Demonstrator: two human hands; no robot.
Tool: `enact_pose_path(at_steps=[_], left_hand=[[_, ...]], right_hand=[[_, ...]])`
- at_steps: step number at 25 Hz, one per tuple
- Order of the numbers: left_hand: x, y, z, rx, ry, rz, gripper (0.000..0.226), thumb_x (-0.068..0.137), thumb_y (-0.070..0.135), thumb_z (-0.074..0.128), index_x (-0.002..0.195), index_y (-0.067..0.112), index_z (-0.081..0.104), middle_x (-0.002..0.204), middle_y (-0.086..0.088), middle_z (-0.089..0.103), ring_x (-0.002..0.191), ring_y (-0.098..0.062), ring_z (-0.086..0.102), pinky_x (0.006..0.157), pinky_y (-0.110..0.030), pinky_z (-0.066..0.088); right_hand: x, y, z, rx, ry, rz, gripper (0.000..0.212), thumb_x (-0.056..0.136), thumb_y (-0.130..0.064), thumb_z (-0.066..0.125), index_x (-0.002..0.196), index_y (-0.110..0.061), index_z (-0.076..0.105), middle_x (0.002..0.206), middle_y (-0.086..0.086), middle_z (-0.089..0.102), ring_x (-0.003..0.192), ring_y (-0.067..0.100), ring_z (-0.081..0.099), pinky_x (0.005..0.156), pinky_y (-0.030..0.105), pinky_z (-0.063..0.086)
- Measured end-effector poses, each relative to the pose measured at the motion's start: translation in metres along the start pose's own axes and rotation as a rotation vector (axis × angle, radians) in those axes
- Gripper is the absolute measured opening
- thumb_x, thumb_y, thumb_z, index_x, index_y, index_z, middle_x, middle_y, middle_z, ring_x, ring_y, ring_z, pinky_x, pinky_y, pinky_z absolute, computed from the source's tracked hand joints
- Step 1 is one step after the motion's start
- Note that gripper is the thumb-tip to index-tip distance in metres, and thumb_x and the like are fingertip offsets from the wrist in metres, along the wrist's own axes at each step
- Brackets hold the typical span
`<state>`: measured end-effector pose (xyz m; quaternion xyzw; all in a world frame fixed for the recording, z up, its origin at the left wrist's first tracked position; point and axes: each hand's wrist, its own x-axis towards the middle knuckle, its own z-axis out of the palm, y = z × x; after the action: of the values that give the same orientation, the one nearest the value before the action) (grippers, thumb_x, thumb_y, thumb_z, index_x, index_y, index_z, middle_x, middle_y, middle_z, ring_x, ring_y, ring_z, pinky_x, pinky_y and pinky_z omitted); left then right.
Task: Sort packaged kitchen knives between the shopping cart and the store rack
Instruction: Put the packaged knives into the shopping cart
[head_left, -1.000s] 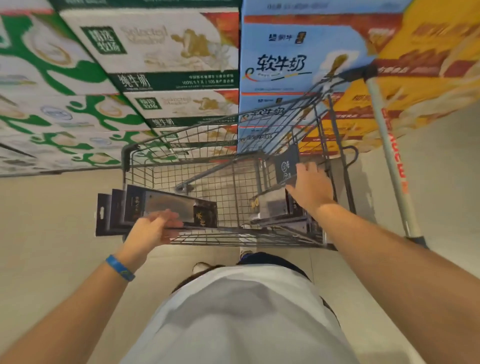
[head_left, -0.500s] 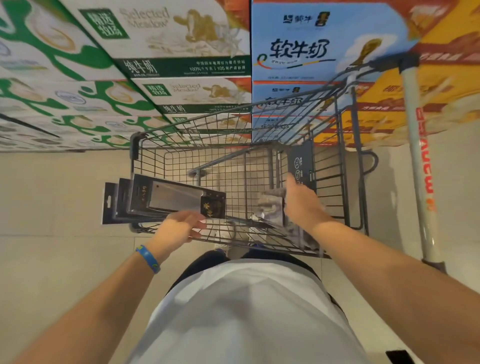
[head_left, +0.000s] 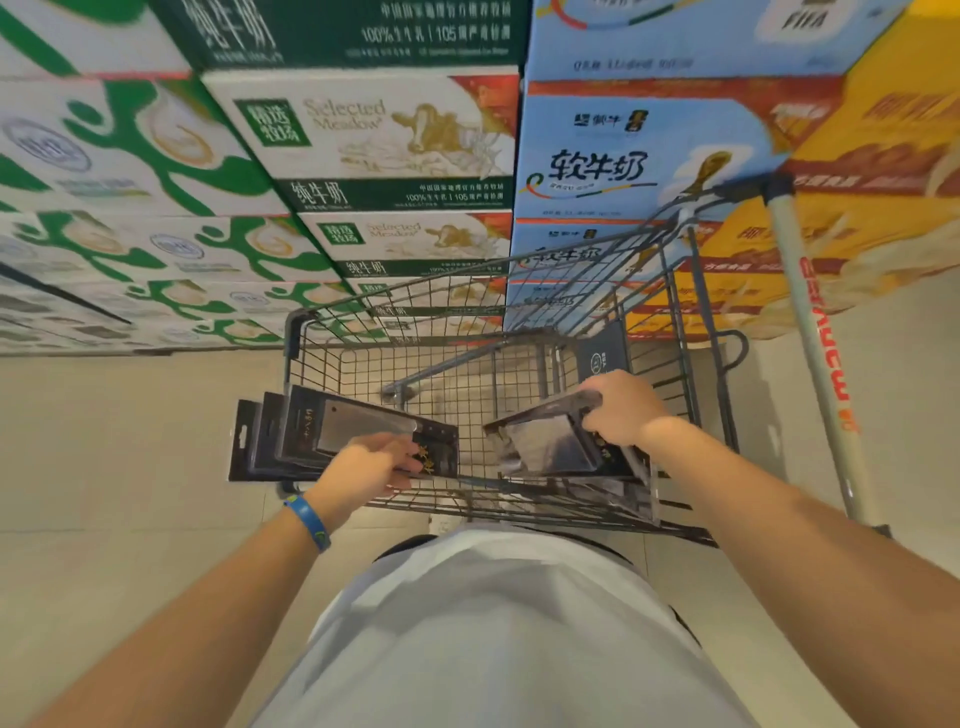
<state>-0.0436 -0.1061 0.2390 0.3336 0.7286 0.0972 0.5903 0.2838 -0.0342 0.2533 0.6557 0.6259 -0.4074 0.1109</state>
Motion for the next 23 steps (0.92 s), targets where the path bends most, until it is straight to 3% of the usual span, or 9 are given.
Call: enact_pose_path(at_steps=[3,6,9,12,14,16,18,20,23], left_hand=[[0.003,0.01,-0.003,-0.021,-0.003,0.022,0.022,0.101,0.024,0.053,0.109,0.012,0.07,0.09,-0.003,0.077,0.064,-0.012,0.067,0.054,-0.02,0.052],[0.006,0.035,-0.005,0.105,0.025,0.179,0.02,0.096,0.029,0.064,0.113,0.021,0.068,0.105,0.001,0.073,0.088,-0.014,0.067,0.071,-0.023,0.053],[0.004,0.075,-0.014,0.346,0.014,0.447,0.068,0.08,0.051,0.077,0.139,0.038,0.046,0.132,0.019,0.05,0.118,-0.005,0.05,0.091,-0.023,0.044],[-0.006,0.12,-0.017,0.487,-0.053,0.703,0.103,0.062,0.069,0.08,0.148,0.047,0.028,0.143,0.025,0.035,0.129,0.003,0.035,0.105,-0.025,0.033],[-0.015,0.14,-0.016,0.403,-0.133,0.787,0.091,0.058,0.067,0.084,0.137,0.045,0.045,0.138,0.024,0.052,0.123,0.003,0.05,0.105,-0.026,0.042],[-0.017,0.149,-0.016,0.196,-0.157,0.847,0.059,0.068,0.046,0.088,0.119,0.033,0.062,0.112,0.014,0.073,0.103,-0.004,0.068,0.089,-0.026,0.056],[-0.019,0.151,-0.018,0.098,-0.107,0.883,0.038,0.078,0.029,0.084,0.111,0.023,0.068,0.1,0.011,0.076,0.095,-0.006,0.072,0.08,-0.022,0.057],[-0.02,0.145,-0.017,0.075,-0.057,0.877,0.03,0.081,0.025,0.081,0.109,0.023,0.068,0.098,0.012,0.076,0.094,-0.005,0.071,0.08,-0.023,0.058],[-0.024,0.135,-0.012,-0.012,0.007,0.832,0.03,0.083,0.024,0.079,0.111,0.025,0.067,0.098,0.007,0.076,0.093,-0.01,0.072,0.08,-0.029,0.059]], right_hand=[[-0.012,-0.023,-0.031,-0.115,0.017,-0.029,0.041,0.095,-0.008,0.061,0.129,-0.029,0.068,0.123,0.003,0.068,0.11,0.028,0.063,0.075,0.029,0.046],[-0.032,-0.061,-0.075,-0.238,0.088,-0.121,0.038,0.092,-0.009,0.061,0.119,-0.035,0.069,0.094,-0.007,0.066,0.086,0.019,0.063,0.058,0.027,0.044],[-0.064,-0.1,-0.124,-0.404,0.139,-0.344,0.034,0.088,-0.009,0.062,0.11,-0.032,0.076,0.087,-0.01,0.074,0.078,0.01,0.068,0.06,0.029,0.052],[-0.1,-0.137,-0.166,-0.307,0.137,-0.504,0.035,0.09,-0.015,0.071,0.111,-0.042,0.077,0.073,-0.033,0.069,0.069,-0.015,0.063,0.059,0.02,0.047],[-0.112,-0.156,-0.188,-0.178,0.167,-0.609,0.031,0.089,-0.016,0.076,0.113,-0.034,0.077,0.08,-0.034,0.072,0.073,-0.013,0.067,0.068,0.023,0.053],[-0.112,-0.166,-0.203,-0.081,0.238,-0.657,0.031,0.088,-0.02,0.079,0.119,-0.023,0.075,0.094,-0.015,0.079,0.084,0.006,0.073,0.078,0.029,0.059],[-0.104,-0.165,-0.207,-0.033,0.335,-0.653,0.038,0.089,-0.027,0.079,0.124,-0.016,0.071,0.104,0.003,0.078,0.094,0.022,0.073,0.088,0.041,0.058],[-0.092,-0.155,-0.198,0.062,0.45,-0.628,0.041,0.087,-0.032,0.081,0.123,-0.018,0.07,0.108,-0.004,0.075,0.099,0.015,0.07,0.094,0.043,0.056],[-0.071,-0.13,-0.162,0.229,0.705,-0.476,0.065,0.084,-0.049,0.08,0.14,-0.023,0.057,0.134,-0.006,0.066,0.123,0.01,0.06,0.106,0.032,0.048]])
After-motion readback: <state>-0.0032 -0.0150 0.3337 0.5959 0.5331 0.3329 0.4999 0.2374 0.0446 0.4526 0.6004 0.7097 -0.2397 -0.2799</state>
